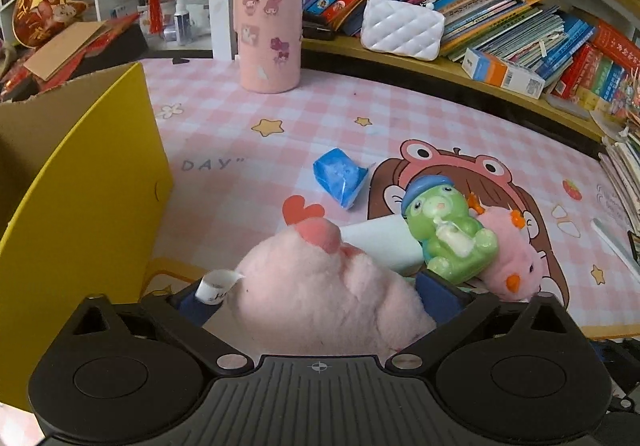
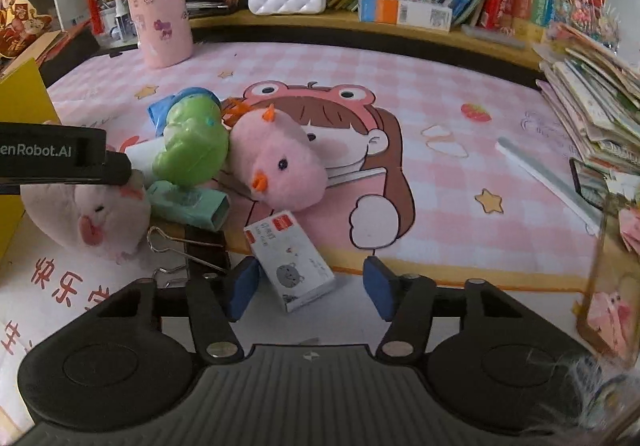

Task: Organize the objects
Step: 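Grasp the pink plush pig with the left gripper while the right grasps the white card box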

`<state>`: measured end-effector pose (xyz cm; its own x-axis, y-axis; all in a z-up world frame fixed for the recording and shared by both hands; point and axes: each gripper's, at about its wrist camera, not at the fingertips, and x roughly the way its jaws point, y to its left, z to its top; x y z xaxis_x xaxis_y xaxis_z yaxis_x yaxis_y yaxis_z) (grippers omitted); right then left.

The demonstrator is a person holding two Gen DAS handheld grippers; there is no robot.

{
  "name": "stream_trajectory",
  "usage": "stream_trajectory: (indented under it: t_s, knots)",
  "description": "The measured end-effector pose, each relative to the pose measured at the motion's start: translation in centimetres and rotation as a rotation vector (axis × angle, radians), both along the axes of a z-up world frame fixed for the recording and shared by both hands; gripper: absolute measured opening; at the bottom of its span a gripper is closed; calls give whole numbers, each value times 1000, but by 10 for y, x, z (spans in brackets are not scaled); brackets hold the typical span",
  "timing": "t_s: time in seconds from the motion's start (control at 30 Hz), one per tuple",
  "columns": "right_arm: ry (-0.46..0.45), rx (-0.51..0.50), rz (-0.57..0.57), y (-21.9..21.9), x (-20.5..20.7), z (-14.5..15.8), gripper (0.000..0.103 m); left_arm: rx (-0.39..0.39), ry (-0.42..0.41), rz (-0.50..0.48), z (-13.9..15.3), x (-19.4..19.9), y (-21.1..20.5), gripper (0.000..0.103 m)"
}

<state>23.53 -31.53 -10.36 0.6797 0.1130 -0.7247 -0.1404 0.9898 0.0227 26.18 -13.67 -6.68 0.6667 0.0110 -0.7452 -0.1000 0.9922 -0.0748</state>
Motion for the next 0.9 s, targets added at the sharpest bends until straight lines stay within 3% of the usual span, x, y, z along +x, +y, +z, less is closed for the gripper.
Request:
stream_trajectory:
  t_s: [0.03,0.13,0.43,0.9]
  knots:
    - [-5,0,13,0,0,0,37,-4,-5,-8,1,-1,-1,92]
    - [-6,-4,40,0,-1,2,28,19,-8,-13,8,-6,-6,83]
    - [-43,61,-67,-21,-25,25,28,-50,-54,-10,41,-50,9,82]
    - [50,81,-70,9,-120,29,28,-79,-50,-123,51,-132,36,83]
